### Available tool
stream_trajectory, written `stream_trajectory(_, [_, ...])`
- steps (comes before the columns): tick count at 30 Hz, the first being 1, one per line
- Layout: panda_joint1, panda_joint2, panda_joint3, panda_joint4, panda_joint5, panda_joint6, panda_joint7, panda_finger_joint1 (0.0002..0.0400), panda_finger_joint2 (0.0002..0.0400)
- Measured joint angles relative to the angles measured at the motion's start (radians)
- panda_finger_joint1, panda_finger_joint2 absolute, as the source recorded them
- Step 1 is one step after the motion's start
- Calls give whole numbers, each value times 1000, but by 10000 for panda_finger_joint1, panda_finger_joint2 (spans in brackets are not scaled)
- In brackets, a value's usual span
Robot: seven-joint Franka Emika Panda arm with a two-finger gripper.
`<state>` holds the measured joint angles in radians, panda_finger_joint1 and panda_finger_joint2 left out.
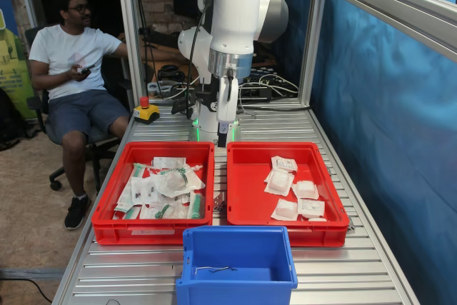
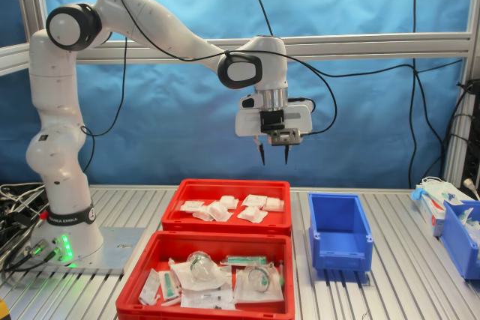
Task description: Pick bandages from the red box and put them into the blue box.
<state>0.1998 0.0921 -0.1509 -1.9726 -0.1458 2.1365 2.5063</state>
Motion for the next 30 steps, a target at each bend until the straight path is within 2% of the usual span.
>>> stream_trajectory(4, [0, 0, 0, 0, 0, 0, -1, 262, 262])
stream_trajectory(5, [0, 0, -1, 0, 0, 0, -1, 312, 312])
stream_trajectory(8, [0, 0, -1, 0, 0, 0, -1, 312, 312])
stream_trajectory(9, [0, 0, -1, 0, 0, 0, -2, 362, 362])
stream_trajectory(16, [0, 0, -1, 0, 0, 0, -3, 362, 362])
stream_trajectory(17, [0, 0, -1, 0, 0, 0, -3, 393, 393])
stream_trajectory(30, [0, 0, -2, 0, 0, 0, -3, 400, 400])
